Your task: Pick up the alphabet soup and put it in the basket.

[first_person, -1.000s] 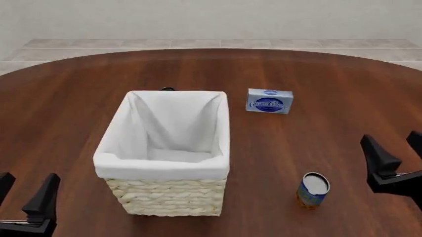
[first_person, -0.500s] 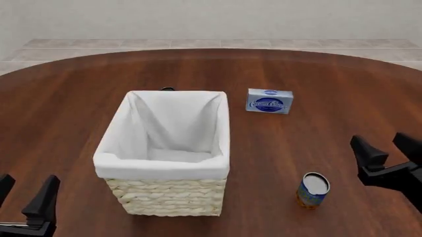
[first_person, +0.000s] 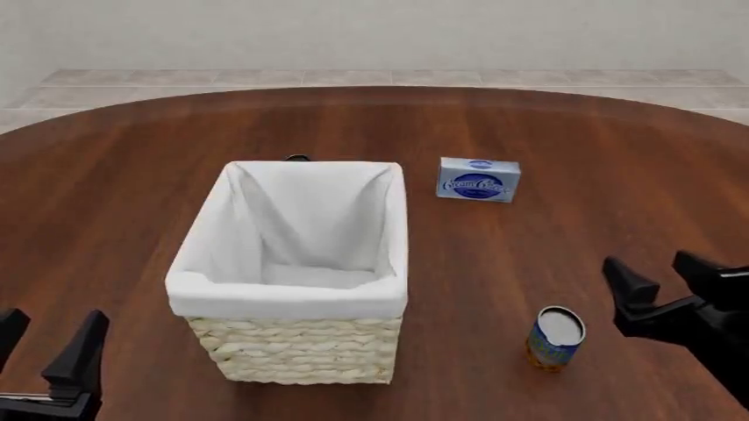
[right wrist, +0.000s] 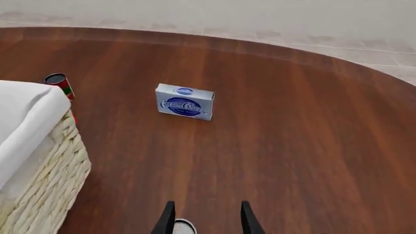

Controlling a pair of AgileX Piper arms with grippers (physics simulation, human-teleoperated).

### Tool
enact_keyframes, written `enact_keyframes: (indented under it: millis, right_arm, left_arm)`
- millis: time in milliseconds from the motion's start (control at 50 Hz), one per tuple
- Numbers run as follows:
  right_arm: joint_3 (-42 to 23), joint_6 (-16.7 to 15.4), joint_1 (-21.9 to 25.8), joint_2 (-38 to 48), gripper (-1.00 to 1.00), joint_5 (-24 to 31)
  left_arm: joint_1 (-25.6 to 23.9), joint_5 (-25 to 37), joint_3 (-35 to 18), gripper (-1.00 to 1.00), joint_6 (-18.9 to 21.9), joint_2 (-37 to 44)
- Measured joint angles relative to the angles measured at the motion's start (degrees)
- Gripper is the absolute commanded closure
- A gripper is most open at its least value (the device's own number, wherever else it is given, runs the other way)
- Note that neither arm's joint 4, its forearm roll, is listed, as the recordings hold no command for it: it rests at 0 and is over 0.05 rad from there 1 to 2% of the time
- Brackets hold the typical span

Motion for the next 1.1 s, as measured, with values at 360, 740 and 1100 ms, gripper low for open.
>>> enact_keyframes:
  millis: [360,740,1100]
  right_arm:
    - [1.9,0.4,1.9,2.4,-1.0,-2.3]
    - [3.8,1.2,3.8,6.7,-1.0,-6.6]
    - [5.3,1.8,5.7,13.1,-1.0,-12.4]
  left_arm:
    - [-0.2,-0.5,0.0,-1.0,0.0,0.9]
    - [-0.3,-0.6,0.0,-1.0,0.0,1.3]
    - [-0.4,-1.7,0.0,-1.0,0.0,2.6]
